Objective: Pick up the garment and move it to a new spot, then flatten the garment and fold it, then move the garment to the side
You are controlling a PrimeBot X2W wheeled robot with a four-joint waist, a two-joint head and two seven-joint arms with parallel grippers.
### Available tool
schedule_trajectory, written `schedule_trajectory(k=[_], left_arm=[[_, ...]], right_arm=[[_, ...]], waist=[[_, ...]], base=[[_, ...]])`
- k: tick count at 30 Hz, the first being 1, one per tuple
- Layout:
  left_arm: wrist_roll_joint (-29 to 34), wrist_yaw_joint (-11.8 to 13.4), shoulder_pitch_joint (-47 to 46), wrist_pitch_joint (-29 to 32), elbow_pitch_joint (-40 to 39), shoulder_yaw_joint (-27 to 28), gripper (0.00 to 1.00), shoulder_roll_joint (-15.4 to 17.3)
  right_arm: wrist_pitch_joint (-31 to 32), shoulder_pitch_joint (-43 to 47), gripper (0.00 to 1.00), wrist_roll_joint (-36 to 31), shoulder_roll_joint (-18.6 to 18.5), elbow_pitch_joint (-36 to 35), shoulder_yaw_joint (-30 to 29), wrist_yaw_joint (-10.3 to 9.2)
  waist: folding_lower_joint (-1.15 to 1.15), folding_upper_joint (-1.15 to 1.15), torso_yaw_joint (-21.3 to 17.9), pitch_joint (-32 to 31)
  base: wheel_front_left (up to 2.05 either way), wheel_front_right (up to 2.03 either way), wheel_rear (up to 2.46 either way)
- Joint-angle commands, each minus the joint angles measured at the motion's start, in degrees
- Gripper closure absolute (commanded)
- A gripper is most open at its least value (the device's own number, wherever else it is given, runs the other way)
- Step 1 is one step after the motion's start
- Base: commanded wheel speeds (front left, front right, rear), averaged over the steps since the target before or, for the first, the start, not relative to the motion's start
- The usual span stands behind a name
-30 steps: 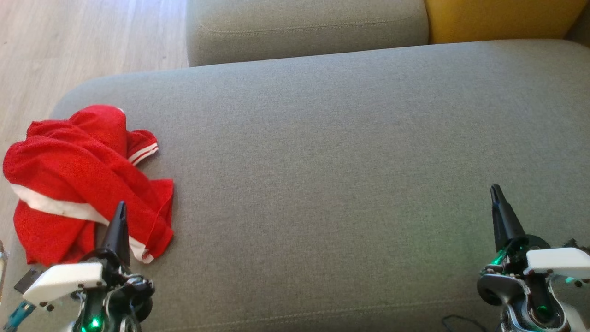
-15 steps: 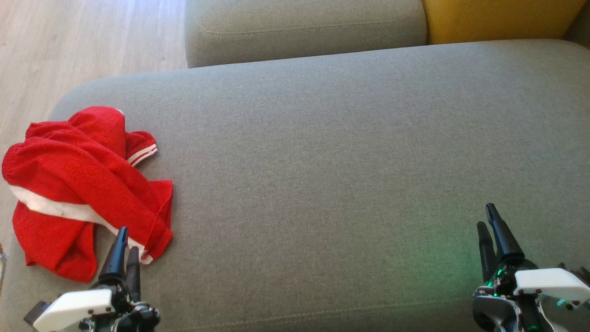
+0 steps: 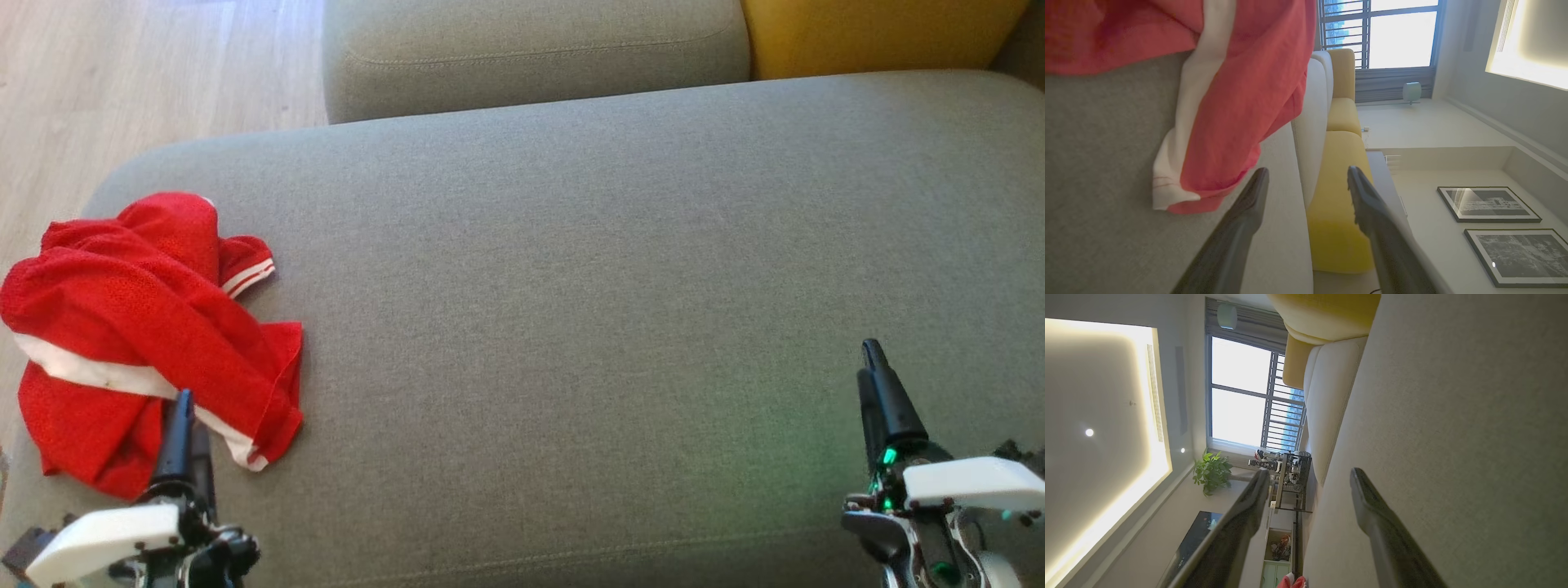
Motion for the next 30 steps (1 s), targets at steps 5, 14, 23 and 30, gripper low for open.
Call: schedule_trajectory(k=[5,14,23,30], left_arm=[[3.77,0.41,-3.3,-1.2,-4.46,1.93,0.0,0.63],[11.25,2.38,-3.5,-2.71,-10.37,1.91,0.0,0.68],[21.48,5.78,-3.66,-4.21,-16.2,0.02,0.0,0.73],[30.92,8.07,-3.45,-5.38,-19.41,-2.29,0.0,0.77]], right_arm=[[-1.21,-3.96,0.0,-6.12,-0.46,-4.15,0.54,0.0],[-2.73,-5.41,0.0,-16.78,-0.5,-8.27,1.47,0.0],[-4.25,-6.87,0.0,-27.17,-0.53,-12.32,3.21,0.0],[-5.43,-7.95,0.0,-36.13,-0.55,-15.43,5.41,0.0]], waist=[[0.0,0.0,-0.06,-0.05],[0.0,0.0,-0.14,-0.1],[0.0,0.0,-0.59,0.02],[0.0,0.0,-0.96,0.04]], base=[[0.0,0.0,0.0],[0.0,0.0,0.0],[0.0,0.0,0.0],[0.0,0.0,0.0]])
